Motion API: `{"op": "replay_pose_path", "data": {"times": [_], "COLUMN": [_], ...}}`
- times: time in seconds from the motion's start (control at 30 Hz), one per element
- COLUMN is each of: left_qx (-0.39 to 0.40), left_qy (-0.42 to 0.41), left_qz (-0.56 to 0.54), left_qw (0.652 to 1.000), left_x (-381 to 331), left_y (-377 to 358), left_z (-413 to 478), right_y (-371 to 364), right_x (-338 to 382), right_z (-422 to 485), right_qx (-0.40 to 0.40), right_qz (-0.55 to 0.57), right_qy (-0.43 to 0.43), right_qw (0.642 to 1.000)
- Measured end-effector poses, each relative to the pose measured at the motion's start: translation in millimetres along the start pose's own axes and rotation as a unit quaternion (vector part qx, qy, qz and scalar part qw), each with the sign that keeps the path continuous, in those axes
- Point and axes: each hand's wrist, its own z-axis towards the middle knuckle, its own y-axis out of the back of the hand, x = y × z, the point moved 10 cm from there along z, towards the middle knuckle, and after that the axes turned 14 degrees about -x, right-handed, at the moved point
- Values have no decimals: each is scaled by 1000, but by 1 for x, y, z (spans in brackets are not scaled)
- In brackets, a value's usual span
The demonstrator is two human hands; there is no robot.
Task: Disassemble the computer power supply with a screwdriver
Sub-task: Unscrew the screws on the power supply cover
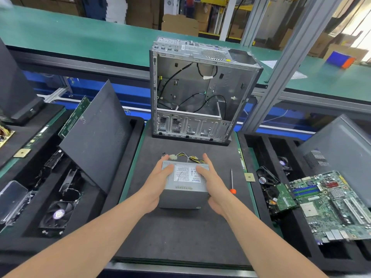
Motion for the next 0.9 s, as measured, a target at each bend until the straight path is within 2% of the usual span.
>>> {"op": "replay_pose_path", "data": {"times": [0.27, 0.6, 0.77, 0.9], "left_qx": [-11, 22, 46, 47], "left_qy": [-5, 19, 8, 1], "left_qz": [8, -7, -33, -3], "left_qw": [1000, 1000, 998, 999], "left_x": [-1, 1, 10, 8], "left_y": [-3, -1, 0, -2], "left_z": [0, 2, 0, 0], "right_y": [6, 2, 4, 4], "right_x": [5, 2, -4, -4], "right_z": [-1, 0, 0, 1], "right_qx": [-93, -12, 2, 3], "right_qz": [17, 26, 36, 22], "right_qy": [51, 9, 2, 1], "right_qw": [994, 1000, 999, 1000]}}
